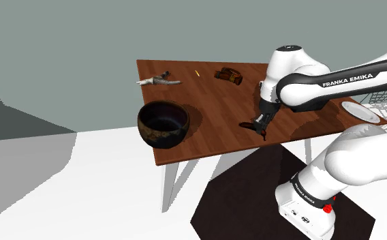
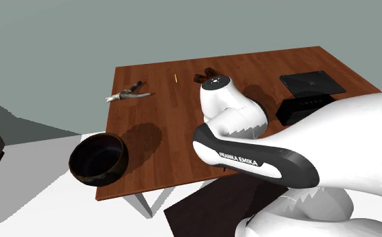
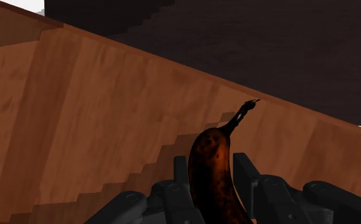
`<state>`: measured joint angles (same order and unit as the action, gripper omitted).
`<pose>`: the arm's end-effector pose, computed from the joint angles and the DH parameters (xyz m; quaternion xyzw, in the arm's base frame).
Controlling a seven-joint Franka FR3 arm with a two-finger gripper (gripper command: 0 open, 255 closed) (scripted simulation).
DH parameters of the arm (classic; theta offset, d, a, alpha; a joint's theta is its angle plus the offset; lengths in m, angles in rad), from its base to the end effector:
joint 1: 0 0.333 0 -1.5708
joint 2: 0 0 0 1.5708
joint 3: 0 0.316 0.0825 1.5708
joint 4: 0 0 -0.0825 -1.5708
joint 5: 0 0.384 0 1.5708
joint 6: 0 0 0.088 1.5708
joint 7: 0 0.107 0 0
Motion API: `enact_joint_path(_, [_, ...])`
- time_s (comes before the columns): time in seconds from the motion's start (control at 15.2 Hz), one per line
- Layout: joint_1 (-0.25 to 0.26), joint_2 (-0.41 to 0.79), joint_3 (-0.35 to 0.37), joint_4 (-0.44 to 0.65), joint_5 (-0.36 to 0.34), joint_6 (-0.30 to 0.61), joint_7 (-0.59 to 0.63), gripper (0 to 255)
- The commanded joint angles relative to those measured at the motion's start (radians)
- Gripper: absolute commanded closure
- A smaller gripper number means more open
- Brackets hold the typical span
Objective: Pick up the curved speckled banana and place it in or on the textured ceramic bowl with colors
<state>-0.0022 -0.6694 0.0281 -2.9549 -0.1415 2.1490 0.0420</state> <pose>0.2857 -0.0003 0.3250 0.9950 0.0310 -0.0664 0.0672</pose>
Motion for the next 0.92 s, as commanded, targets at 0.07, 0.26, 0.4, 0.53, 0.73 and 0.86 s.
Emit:
enact_joint_path(0.07, [0.003,-0.033,-0.001,0.019,0.005,-0.051,-0.007,255])
enact_joint_path(0.26, [0.006,-0.064,-0.001,0.044,0.010,-0.108,-0.014,255])
enact_joint_path(0.4, [0.007,-0.082,-0.002,0.062,0.012,-0.144,-0.019,255])
enact_joint_path(0.53, [0.008,-0.099,-0.002,0.082,0.015,-0.179,-0.023,255])
enact_joint_path(0.73, [0.010,-0.120,-0.002,0.112,0.018,-0.230,-0.029,255])
enact_joint_path(0.86, [0.011,-0.131,-0.002,0.133,0.019,-0.263,-0.033,255])
